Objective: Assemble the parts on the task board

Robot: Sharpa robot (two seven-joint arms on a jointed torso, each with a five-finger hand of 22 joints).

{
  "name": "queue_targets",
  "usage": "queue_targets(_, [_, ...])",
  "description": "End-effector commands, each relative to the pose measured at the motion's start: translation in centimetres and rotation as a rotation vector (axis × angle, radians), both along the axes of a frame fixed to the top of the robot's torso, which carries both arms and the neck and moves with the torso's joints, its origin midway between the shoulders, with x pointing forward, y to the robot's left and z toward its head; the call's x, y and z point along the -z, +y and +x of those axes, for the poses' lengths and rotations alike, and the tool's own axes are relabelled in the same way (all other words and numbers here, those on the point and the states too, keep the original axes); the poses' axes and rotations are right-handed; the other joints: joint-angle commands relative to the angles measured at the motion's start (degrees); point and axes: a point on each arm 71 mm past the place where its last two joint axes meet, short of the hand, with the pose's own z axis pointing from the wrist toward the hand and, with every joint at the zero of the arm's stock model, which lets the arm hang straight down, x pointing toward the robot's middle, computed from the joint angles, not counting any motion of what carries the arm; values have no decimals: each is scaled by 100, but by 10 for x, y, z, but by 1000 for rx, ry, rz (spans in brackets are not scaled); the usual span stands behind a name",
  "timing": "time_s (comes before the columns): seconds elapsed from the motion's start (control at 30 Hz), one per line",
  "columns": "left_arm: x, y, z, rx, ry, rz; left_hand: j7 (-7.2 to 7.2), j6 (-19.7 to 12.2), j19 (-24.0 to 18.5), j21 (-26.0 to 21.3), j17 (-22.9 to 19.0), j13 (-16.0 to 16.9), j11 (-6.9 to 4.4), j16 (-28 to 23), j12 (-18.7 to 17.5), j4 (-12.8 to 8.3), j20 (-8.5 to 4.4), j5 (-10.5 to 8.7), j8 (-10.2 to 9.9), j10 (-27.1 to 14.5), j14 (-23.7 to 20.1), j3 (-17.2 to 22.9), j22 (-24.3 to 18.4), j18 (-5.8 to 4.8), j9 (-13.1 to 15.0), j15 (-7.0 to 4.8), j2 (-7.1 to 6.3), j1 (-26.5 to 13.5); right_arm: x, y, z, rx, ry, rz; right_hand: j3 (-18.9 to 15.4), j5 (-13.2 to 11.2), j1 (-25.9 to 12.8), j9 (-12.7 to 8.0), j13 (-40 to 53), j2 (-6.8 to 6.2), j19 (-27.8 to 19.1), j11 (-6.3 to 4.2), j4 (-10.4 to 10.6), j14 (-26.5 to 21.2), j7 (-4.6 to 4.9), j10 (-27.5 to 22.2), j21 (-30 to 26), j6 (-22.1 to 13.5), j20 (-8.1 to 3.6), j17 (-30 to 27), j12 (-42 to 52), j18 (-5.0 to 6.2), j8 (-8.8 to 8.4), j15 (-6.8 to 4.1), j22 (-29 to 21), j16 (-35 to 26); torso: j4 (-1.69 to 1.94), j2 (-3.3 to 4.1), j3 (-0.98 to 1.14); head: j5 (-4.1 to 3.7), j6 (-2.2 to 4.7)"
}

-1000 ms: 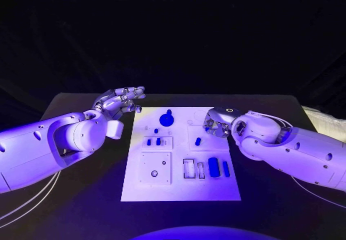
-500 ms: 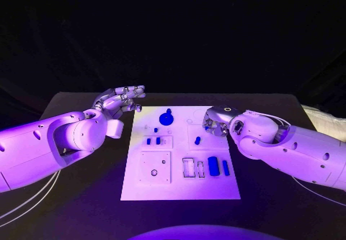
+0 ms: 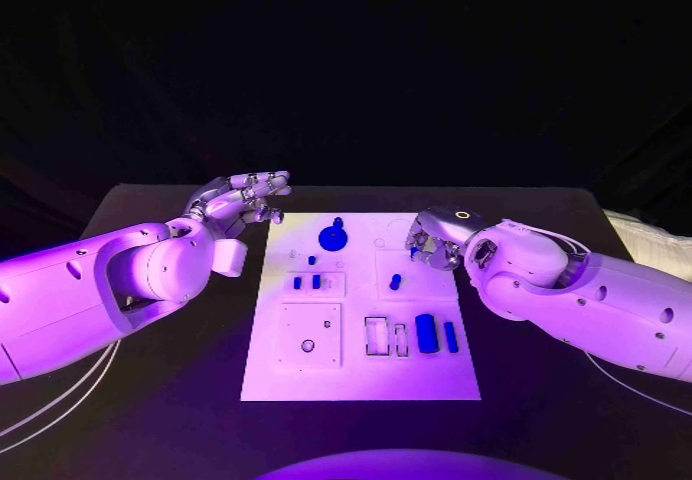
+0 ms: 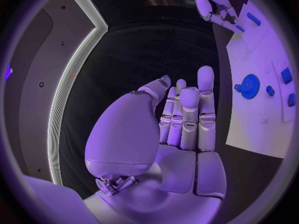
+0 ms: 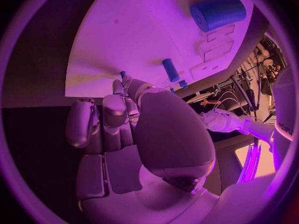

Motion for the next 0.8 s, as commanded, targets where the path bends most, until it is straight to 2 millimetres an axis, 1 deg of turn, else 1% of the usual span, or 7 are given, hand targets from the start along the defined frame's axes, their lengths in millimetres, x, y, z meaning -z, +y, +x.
queue_targets(0.03, [-1, 0, 0, 1, -9, 3, 8, -46, -31, -19, -9, 6, -1, 16, 10, -2, 9, 18, 34, -37, -41, -41, -6, 86, -8, 10, 47, -10, -10, 0, -1, -23, -22, 68, 27, 26, -41, 3, 6, 11, 47, -53, -11, 112, 27, 88, 23, 24, 10, -14, -21, -40, 11, 38, 1, 21, -19, -2, -6, 0, 2])
queue_targets(0.13, [-1, 1, 0, -1, -9, 6, 11, -55, -33, -29, -21, 9, 1, 13, 19, -9, 11, 19, 38, -53, -48, -42, -12, 88, -8, 12, 48, -2, -16, -2, -1, -30, -19, 85, 33, 23, -101, 4, 3, -21, 40, -48, -15, 104, 29, 86, 23, 25, 15, -26, -38, -39, 3, 45, 0, 17, -17, -3, -3, -31, 13])
queue_targets(0.3, [-1, 1, 0, 0, -8, 6, 13, -61, -33, -36, -26, 12, 3, 14, 28, -15, 12, 20, 42, -66, -51, -43, -15, 89, -8, 13, 48, 6, -24, 1, -7, -57, -10, 121, 29, 22, -154, 6, 1, -51, 33, -45, -15, 96, 27, 84, 21, 29, 20, -43, -49, -38, -3, 49, -2, 9, -2, -3, -7, -32, 7])
queue_targets(0.43, [-1, 1, 0, 1, -7, 6, 14, -64, -37, -49, -33, 13, 4, 12, 34, -20, 13, 20, 44, -74, -55, -44, -22, 91, -7, 14, 48, 10, -30, 12, -16, -96, -3, 168, 33, 26, -154, 6, 1, -51, 37, -42, -19, 96, 30, 85, 26, 28, 21, -36, -49, -40, -4, 49, 6, 16, -2, 1, -1, 28, 16])
queue_targets(0.57, [-1, 0, 0, 4, -8, 5, 14, -64, -37, -49, -33, 13, 4, 12, 34, -20, 13, 20, 44, -74, -55, -44, -22, 91, -7, 14, 48, 10, -33, 34, -31, -166, 14, 219, 50, 33, -149, 6, 1, -48, 38, -34, -39, 92, 41, 87, 30, 25, 26, -39, -52, -41, -10, 51, 11, 16, -11, 2, -4, 100, 23])
queue_targets(0.7, [-1, -3, 0, 11, -9, 2, 14, -64, -37, -49, -33, 13, 4, 12, 34, -20, 13, 20, 44, -74, -55, -44, -22, 91, -7, 14, 48, 10, -28, 60, -49, -247, 33, 251, 69, 40, -143, 5, 0, -44, 36, -27, -60, 91, 51, 82, 31, 19, 31, -33, -58, -41, -17, 55, 12, 24, -9, 6, -16, 206, -8])
queue_targets(0.8, [-1, -5, 0, 14, -9, 0, 14, -64, -37, -49, -33, 13, 4, 12, 34, -20, 13, 20, 44, -74, -55, -44, -22, 91, -7, 14, 48, 10, -21, 76, -59, -289, 52, 260, 76, 42, -142, 5, 0, -41, 35, -24, -69, 90, 55, 80, 31, 17, 33, -32, -60, -41, -20, 57, 13, 26, -6, 6, -14, 267, -31])
